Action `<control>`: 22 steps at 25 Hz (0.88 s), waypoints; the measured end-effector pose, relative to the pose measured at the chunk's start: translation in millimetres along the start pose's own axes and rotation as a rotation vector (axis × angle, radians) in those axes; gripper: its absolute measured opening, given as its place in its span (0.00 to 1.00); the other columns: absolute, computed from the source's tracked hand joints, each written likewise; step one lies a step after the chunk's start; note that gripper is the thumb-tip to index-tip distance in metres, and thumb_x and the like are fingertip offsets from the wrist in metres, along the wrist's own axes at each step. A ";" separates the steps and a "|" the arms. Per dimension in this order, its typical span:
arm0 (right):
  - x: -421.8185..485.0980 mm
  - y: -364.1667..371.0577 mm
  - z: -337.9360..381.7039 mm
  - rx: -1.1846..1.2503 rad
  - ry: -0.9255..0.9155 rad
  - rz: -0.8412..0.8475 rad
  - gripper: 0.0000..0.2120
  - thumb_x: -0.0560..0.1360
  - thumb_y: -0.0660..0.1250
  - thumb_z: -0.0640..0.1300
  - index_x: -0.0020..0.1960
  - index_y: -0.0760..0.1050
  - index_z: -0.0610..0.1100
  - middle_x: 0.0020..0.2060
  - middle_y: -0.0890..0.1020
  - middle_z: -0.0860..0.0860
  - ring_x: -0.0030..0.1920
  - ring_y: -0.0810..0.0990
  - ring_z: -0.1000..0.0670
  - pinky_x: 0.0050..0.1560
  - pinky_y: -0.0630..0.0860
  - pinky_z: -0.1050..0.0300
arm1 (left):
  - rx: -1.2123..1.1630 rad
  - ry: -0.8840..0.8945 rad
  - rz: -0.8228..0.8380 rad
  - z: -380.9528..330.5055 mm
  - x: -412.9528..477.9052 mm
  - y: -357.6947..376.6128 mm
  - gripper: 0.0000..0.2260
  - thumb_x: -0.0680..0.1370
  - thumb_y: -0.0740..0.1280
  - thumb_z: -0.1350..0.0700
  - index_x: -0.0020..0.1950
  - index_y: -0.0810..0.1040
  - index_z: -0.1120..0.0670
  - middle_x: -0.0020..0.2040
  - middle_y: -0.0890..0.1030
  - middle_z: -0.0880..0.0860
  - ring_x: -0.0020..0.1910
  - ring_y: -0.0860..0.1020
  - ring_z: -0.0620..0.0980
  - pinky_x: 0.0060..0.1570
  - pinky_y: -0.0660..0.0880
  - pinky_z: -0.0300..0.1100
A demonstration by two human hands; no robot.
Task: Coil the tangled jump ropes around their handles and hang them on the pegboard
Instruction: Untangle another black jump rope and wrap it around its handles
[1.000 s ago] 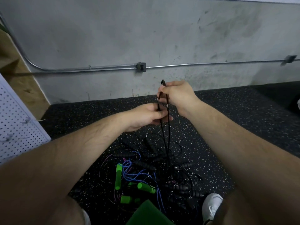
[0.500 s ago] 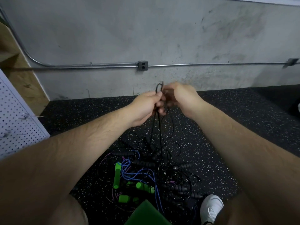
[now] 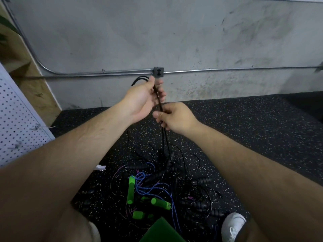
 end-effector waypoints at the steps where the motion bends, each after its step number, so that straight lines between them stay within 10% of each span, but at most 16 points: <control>1: 2.5 -4.1 5.3 0.042 -0.015 -0.040 0.07 0.79 0.70 0.47 0.45 0.82 0.44 0.36 0.85 0.47 0.30 0.79 0.55 0.38 0.81 0.52 | 0.132 0.003 0.015 1.0 -4.8 -4.6 0.17 0.86 0.53 0.48 0.56 0.76 0.58 0.42 0.79 0.52 0.42 0.79 0.49 0.47 0.76 0.43; 7: 18.7 -27.0 27.1 0.284 0.003 -0.178 0.12 0.78 0.71 0.45 0.46 0.82 0.36 0.35 0.84 0.43 0.28 0.77 0.51 0.28 0.74 0.56 | 0.523 -0.064 0.309 32.2 -27.9 -27.6 0.16 0.86 0.55 0.49 0.70 0.74 0.52 0.64 0.82 0.50 0.65 0.78 0.46 0.68 0.71 0.46; 12: 21.3 -33.9 26.7 0.446 -0.006 -0.203 0.10 0.80 0.68 0.40 0.51 0.80 0.32 0.39 0.82 0.45 0.31 0.78 0.54 0.28 0.72 0.61 | 0.923 0.089 0.076 33.6 -14.5 -21.4 0.11 0.85 0.59 0.55 0.54 0.81 0.48 0.48 0.86 0.48 0.52 0.83 0.49 0.59 0.77 0.53; 17: 4.3 -22.2 1.3 0.073 0.100 0.090 0.21 0.74 0.71 0.39 0.67 0.74 0.43 0.54 0.82 0.52 0.39 0.81 0.53 0.40 0.81 0.56 | 0.724 0.274 -0.118 11.7 -4.0 -7.8 0.11 0.85 0.59 0.60 0.49 0.80 0.53 0.41 0.83 0.49 0.35 0.78 0.34 0.37 0.71 0.27; 22: 4.4 1.4 -13.5 -0.009 0.062 0.063 0.12 0.75 0.74 0.52 0.53 0.78 0.47 0.41 0.82 0.51 0.36 0.79 0.53 0.45 0.79 0.52 | 0.571 0.257 -0.101 8.0 -2.0 -3.3 0.12 0.85 0.59 0.59 0.49 0.80 0.53 0.42 0.83 0.50 0.42 0.81 0.42 0.40 0.74 0.31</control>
Point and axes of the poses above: each hand's wrist, its own x-axis towards the middle knuckle, its own y-axis out of the palm, z = x × y, the point moved 1 cm from there along x, towards the middle knuckle
